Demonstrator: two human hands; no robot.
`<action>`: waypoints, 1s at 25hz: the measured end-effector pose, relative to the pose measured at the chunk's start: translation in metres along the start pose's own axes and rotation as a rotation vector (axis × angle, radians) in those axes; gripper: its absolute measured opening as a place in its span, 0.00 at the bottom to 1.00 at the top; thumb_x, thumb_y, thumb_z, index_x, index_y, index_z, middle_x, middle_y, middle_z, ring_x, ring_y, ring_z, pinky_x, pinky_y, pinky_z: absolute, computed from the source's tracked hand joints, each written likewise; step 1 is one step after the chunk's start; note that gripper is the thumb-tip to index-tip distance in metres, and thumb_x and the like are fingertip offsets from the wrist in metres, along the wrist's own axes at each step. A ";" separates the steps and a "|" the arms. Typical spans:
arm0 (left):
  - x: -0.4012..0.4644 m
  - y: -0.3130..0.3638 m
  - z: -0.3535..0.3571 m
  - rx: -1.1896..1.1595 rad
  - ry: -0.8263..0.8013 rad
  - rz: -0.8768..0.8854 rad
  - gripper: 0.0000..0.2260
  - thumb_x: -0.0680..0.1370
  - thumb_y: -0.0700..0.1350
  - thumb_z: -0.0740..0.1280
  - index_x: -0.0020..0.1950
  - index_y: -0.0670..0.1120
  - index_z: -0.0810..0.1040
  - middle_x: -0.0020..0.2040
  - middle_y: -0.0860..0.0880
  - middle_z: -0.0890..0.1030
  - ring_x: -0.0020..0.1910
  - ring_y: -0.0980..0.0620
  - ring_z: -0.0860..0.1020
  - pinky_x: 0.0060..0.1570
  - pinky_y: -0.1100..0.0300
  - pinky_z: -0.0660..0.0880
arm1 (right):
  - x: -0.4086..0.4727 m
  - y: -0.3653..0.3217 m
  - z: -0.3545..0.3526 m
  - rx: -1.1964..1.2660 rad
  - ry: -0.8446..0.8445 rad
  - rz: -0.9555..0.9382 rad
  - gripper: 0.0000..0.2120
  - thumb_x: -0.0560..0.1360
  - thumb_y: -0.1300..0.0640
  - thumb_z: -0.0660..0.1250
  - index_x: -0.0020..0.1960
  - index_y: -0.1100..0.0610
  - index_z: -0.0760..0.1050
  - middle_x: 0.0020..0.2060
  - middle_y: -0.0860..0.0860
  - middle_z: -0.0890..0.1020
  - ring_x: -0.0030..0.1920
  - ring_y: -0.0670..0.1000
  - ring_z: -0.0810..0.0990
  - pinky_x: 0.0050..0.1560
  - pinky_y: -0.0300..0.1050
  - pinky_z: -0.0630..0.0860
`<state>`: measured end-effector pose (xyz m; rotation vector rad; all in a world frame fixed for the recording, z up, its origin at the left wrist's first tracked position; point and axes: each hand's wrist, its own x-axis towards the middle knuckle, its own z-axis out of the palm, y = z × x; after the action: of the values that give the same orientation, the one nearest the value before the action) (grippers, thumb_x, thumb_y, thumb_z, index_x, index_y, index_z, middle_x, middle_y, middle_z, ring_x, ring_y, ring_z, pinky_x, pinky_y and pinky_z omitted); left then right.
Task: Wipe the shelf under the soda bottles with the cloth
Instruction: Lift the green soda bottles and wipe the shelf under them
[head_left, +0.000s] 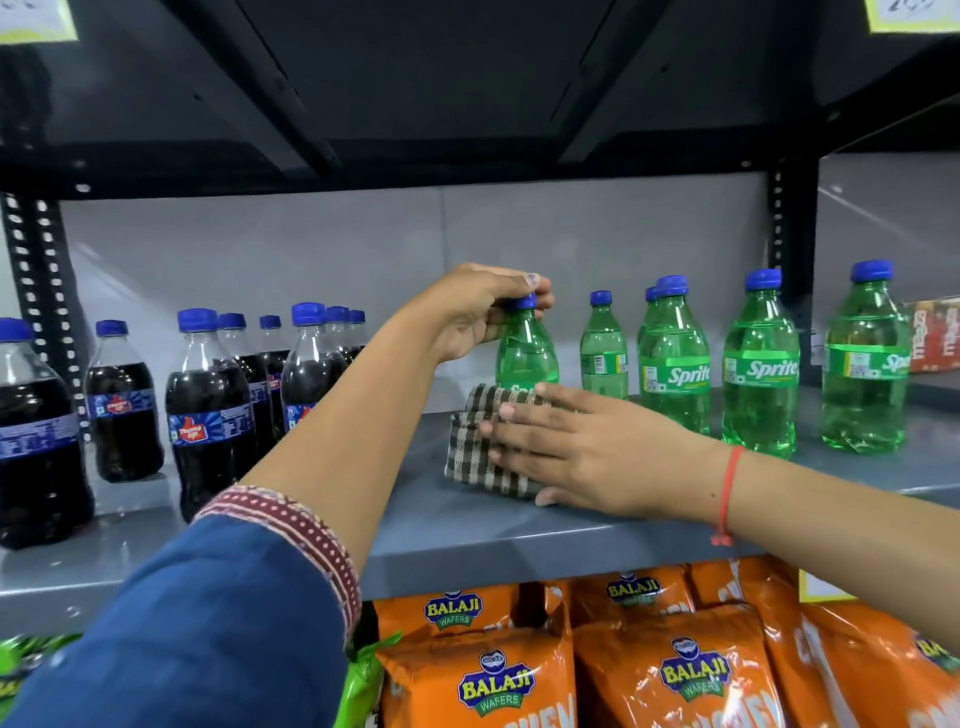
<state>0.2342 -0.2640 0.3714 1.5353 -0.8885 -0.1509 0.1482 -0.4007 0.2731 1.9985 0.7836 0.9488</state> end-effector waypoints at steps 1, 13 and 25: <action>0.000 0.000 0.000 -0.003 -0.001 -0.003 0.06 0.75 0.40 0.63 0.47 0.40 0.79 0.44 0.45 0.82 0.42 0.51 0.81 0.48 0.62 0.79 | 0.001 0.001 0.001 -0.013 0.006 -0.011 0.23 0.76 0.46 0.52 0.63 0.55 0.75 0.65 0.53 0.76 0.65 0.54 0.74 0.64 0.54 0.70; 0.002 0.001 -0.001 -0.012 -0.006 -0.018 0.06 0.75 0.39 0.64 0.47 0.40 0.79 0.43 0.45 0.83 0.42 0.51 0.81 0.49 0.60 0.78 | 0.001 0.013 0.003 -0.105 0.082 0.006 0.25 0.78 0.47 0.52 0.68 0.60 0.69 0.68 0.56 0.72 0.68 0.55 0.70 0.68 0.52 0.63; 0.002 0.001 0.000 -0.010 -0.009 -0.020 0.06 0.75 0.39 0.64 0.46 0.40 0.79 0.42 0.45 0.82 0.41 0.51 0.81 0.48 0.61 0.78 | -0.001 0.015 0.005 -0.109 0.091 -0.030 0.24 0.78 0.50 0.54 0.68 0.61 0.68 0.68 0.56 0.72 0.68 0.55 0.70 0.68 0.53 0.62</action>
<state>0.2353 -0.2648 0.3735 1.5360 -0.8788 -0.1768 0.1548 -0.4105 0.2831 1.8561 0.7925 1.0487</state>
